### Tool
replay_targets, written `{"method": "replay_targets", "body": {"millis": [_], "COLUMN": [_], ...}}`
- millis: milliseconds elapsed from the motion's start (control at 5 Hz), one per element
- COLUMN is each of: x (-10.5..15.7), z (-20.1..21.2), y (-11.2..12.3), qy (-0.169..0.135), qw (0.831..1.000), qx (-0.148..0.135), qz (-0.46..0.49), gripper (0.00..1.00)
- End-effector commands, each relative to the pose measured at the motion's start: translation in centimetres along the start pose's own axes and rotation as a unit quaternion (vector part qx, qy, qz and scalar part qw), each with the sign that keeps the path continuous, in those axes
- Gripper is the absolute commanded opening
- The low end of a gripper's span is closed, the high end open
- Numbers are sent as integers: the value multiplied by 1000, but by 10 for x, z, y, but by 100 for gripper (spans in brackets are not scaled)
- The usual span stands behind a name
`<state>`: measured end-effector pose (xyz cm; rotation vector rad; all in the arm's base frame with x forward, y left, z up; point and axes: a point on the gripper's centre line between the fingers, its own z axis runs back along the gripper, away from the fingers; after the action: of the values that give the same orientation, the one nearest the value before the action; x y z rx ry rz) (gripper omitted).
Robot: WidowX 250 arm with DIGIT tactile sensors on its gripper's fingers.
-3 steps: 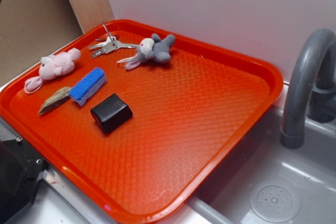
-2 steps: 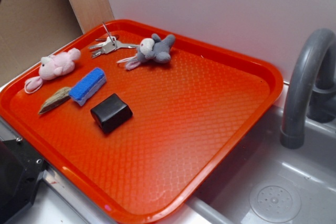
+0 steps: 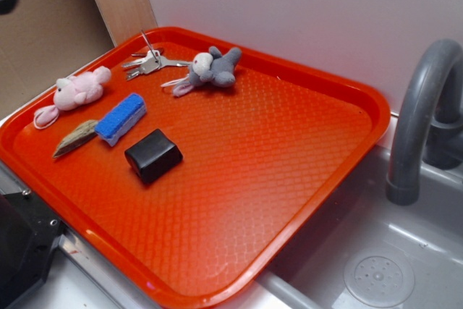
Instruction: Grab the silver keys.
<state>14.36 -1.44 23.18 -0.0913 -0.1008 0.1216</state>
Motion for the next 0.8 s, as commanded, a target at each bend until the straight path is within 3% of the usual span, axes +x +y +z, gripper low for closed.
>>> {"method": "replay_targets", "body": {"millis": [0, 200, 400, 600], "x": [95, 130, 140, 151], "z": [3, -14, -39, -67], "y": [38, 76, 108, 128], "qy": [-113, -150, -173, -200], "qw": [984, 961, 926, 895], "qx": [5, 37, 84, 113], "qz": [139, 229, 323, 383], "gripper": [100, 100, 100, 100]}}
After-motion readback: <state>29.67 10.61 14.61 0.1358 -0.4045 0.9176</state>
